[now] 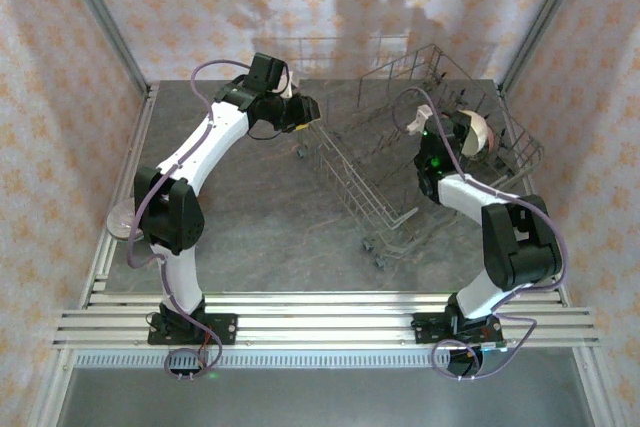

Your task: Load the bowls into the dish rack

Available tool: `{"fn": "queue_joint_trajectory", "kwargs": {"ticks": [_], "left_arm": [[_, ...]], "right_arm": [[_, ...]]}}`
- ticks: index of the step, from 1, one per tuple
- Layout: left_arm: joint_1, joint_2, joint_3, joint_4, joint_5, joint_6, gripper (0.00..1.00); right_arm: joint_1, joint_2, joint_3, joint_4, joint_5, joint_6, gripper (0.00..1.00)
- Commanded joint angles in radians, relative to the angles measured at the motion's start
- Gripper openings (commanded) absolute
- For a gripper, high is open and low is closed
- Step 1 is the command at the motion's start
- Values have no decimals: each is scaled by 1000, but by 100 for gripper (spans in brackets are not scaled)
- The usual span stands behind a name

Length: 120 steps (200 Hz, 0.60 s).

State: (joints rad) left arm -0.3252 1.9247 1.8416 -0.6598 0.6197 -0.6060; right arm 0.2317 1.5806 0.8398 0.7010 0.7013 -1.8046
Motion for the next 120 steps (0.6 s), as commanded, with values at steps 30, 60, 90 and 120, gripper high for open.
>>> {"fn": "queue_joint_trajectory", "kwargs": {"ticks": [30,60,90,120], "left_arm": [[12,-39,-5,91,-2,101,6],[11,-41,-7,89,-4,103,7],[10,-43,-7,87,-6,101,7],[11,-41,-7,82,-8,103,7]], "right_arm": [[20,-7,-24,60,27,1,0],[19,36,-26,82,41,10,0],[19,64,-1,54,78,58,5],[20,101,50,-3,114,118,11]]}}
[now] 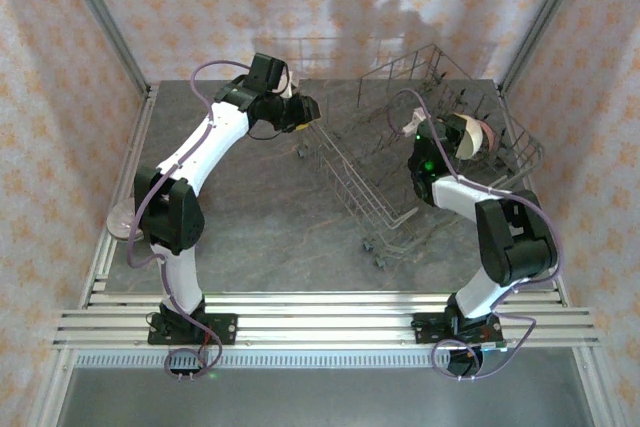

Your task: Load the bowls into the dish rack

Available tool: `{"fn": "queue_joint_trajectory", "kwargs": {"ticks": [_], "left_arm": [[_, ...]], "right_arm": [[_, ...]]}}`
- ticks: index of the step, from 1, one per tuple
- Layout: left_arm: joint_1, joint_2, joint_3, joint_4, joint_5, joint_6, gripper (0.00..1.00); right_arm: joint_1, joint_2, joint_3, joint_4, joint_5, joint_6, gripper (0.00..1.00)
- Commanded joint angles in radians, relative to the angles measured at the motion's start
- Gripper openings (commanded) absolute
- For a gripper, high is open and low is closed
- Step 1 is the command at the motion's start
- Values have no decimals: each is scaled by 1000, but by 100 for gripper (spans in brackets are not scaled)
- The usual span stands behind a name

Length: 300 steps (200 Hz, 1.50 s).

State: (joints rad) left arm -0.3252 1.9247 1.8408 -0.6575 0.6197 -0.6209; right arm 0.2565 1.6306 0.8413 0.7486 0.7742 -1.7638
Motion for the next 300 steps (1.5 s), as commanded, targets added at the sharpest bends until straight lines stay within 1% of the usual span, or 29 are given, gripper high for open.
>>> {"fn": "queue_joint_trajectory", "kwargs": {"ticks": [1,14,26,30,50,80,96,124,133,144,155,162,174,206,221,227,236,251,261,268,300], "left_arm": [[11,-41,-6,79,-8,117,7],[11,-38,-4,75,-8,119,7],[11,-38,-3,73,-9,120,7],[11,-38,-2,73,-9,119,7],[11,-36,-3,68,-11,122,7],[11,-36,0,62,-17,126,7],[12,-35,1,61,-18,128,7],[14,-30,2,64,-18,128,7],[14,-26,5,63,-16,128,7],[15,-23,8,62,-13,130,7],[15,-23,11,62,-11,128,7],[15,-23,12,62,-9,129,7],[14,-23,13,64,-9,128,7],[14,-23,17,64,-7,127,7],[14,-23,14,64,-7,127,7],[14,-23,13,64,-8,125,7],[14,-24,12,65,-8,124,7],[14,6,12,67,-7,122,7],[15,8,11,67,-7,119,7],[14,11,12,67,-8,120,7],[15,8,13,54,-9,125,7]], "right_arm": [[-5,52,50,-52,42,78,11],[-5,71,62,-50,51,88,13],[-5,86,72,-51,58,96,20],[-5,90,76,-53,60,100,21],[-2,107,93,-66,64,115,23],[14,107,91,-61,60,90,21],[23,96,84,-61,69,83,21],[31,65,83,-120,91,102,23],[33,57,81,-127,95,102,24],[36,50,84,-138,106,108,30],[42,41,88,-162,113,122,31],[45,37,91,-178,115,132,33],[49,32,99,-214,122,162,37],[55,46,135,-324,135,254,38],[55,63,149,-342,146,288,38],[54,69,157,-362,147,308,41],[54,77,163,-378,143,335,41],[51,102,176,-392,136,369,41],[44,124,185,-395,132,390,45],[38,140,198,-407,135,412,45],[21,189,284,-527,132,533,49]]}}
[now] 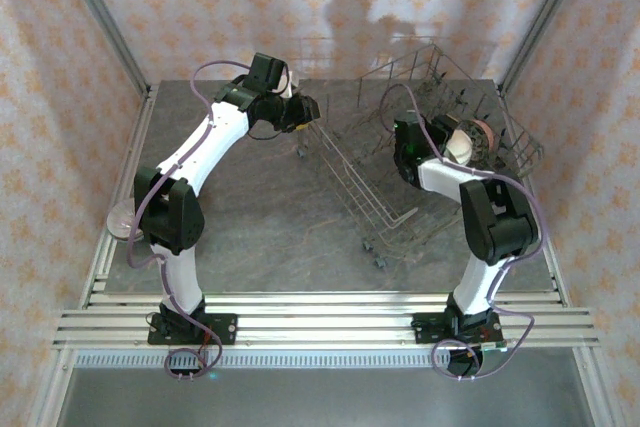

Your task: Load the bowls into the dish rack

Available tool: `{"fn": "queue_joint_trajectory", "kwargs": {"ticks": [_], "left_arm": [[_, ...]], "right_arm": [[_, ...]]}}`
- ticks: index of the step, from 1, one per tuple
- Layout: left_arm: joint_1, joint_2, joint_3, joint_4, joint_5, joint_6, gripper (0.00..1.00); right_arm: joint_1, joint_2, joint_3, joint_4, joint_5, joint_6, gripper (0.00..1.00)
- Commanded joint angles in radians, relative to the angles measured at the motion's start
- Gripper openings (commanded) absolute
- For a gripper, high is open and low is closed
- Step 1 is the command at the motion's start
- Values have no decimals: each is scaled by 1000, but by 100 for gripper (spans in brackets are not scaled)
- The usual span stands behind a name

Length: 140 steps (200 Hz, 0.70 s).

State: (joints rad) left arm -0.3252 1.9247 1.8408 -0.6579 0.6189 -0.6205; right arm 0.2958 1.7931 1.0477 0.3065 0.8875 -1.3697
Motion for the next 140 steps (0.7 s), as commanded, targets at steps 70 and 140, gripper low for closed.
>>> {"fn": "queue_joint_trajectory", "kwargs": {"ticks": [70,140], "left_arm": [[14,13,15,44,-10,123,7],[12,14,6,39,-7,122,7]], "right_arm": [[-38,78,246,-363,-11,346,67],[-17,-37,212,-579,-30,496,78]]}}
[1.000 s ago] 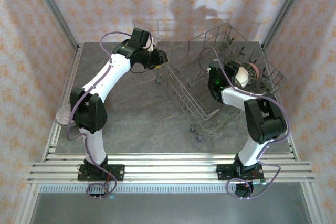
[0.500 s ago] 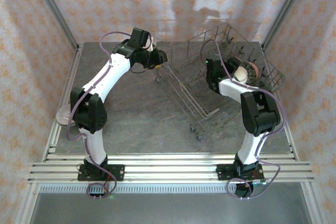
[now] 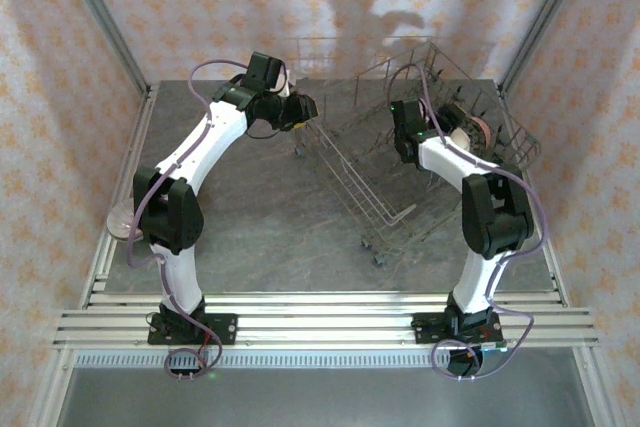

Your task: Load the bowls into the dish rack

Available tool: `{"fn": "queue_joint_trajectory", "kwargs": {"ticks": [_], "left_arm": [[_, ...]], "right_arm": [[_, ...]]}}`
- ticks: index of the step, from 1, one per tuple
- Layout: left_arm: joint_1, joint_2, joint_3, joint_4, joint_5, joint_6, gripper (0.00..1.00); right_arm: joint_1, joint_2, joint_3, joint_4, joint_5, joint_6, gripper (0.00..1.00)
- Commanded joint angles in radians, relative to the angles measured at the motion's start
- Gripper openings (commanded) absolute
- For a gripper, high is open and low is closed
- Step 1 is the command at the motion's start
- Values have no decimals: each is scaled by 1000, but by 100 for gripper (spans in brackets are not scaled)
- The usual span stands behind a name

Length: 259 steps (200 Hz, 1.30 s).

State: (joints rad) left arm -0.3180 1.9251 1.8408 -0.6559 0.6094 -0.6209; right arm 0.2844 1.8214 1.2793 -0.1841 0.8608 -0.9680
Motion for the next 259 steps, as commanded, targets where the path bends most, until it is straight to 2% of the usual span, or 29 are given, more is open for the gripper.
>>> {"fn": "queue_joint_trajectory", "kwargs": {"ticks": [1,44,83,159,205,259], "left_arm": [[5,13,6,37,3,122,7],[2,21,9,40,4,118,8],[-3,23,7,39,-6,118,8],[26,62,48,29,-46,116,6],[69,109,150,-6,-57,135,4],[124,208,387,-158,-114,227,5]], "right_arm": [[-5,-68,-21,-90,-3,96,78],[-7,-81,-11,-217,-48,187,80],[-11,-78,9,-254,-96,231,81],[-5,-200,56,-365,-200,371,85],[6,-257,95,-440,-265,492,86],[19,-248,201,-532,-333,594,86]]}}
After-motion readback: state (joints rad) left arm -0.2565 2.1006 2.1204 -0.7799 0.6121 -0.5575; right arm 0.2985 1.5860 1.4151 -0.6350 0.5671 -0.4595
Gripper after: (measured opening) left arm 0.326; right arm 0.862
